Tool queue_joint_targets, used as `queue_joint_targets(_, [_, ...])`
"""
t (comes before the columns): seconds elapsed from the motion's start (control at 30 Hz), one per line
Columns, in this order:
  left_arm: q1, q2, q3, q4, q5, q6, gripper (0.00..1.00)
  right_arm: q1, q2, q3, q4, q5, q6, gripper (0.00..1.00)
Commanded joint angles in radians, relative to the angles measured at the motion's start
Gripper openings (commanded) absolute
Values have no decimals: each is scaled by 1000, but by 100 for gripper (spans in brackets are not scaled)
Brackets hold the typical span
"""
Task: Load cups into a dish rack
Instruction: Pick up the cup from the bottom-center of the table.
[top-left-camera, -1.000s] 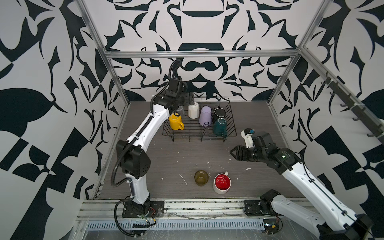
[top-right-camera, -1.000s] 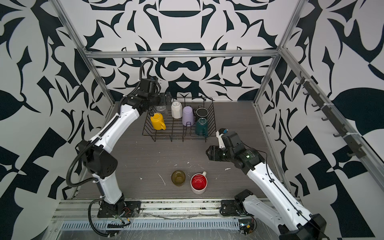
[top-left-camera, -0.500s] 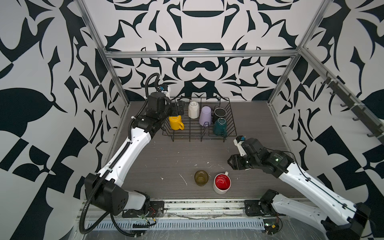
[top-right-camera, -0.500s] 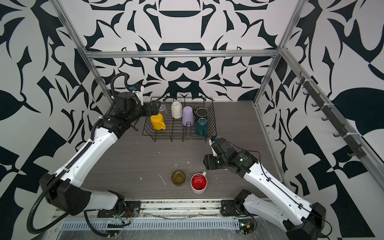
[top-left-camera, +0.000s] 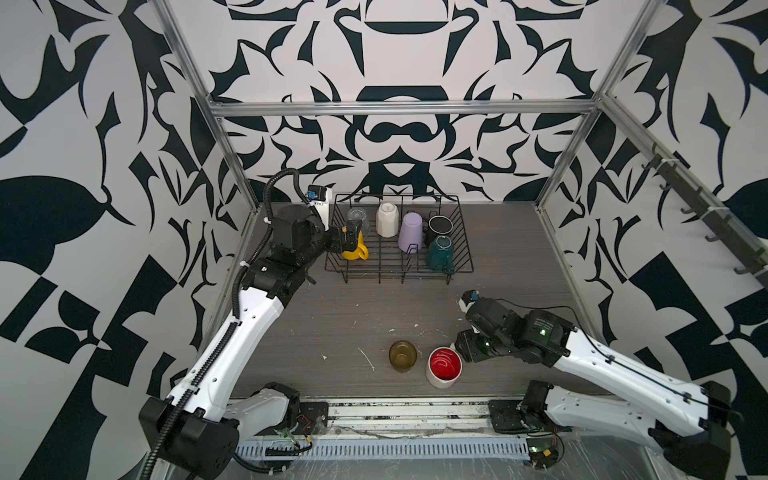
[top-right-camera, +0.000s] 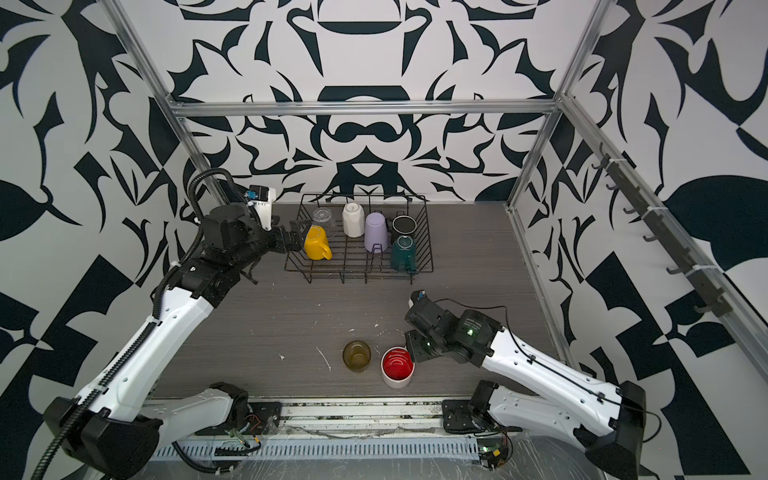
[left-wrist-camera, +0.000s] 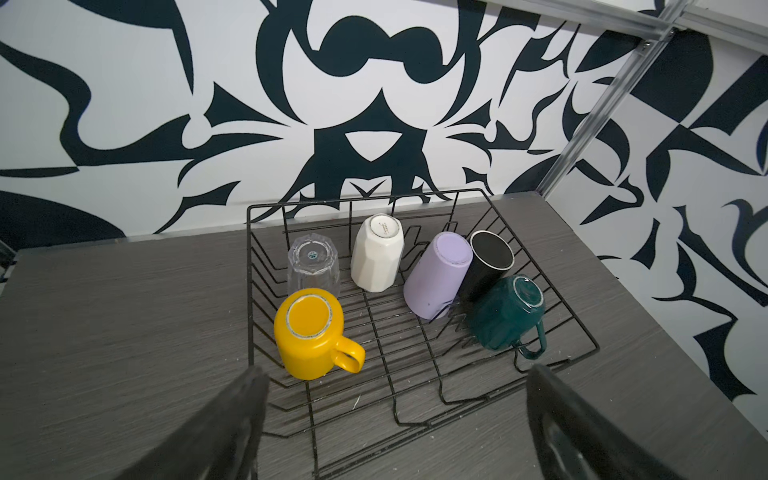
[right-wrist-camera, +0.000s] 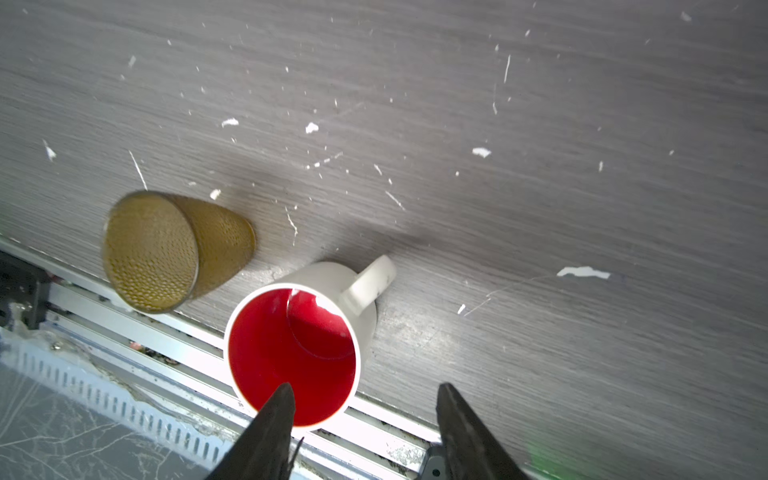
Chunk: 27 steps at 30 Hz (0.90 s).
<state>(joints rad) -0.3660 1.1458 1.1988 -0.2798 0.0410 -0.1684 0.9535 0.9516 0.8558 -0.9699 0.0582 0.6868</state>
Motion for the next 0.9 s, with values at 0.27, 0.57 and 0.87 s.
queue_joint_targets(0.27, [14,-80,-112,93,15,32,99,87,34,-86,45,0,132,55])
queue_joint_targets(0.57, [17,-108,-132,76,-18,35,99,105,169,-95,119,20,159,54])
queue_joint_targets(0.87, [16,-133,-138,67,-25,37,99,109,278,-81,155,84,160,31])
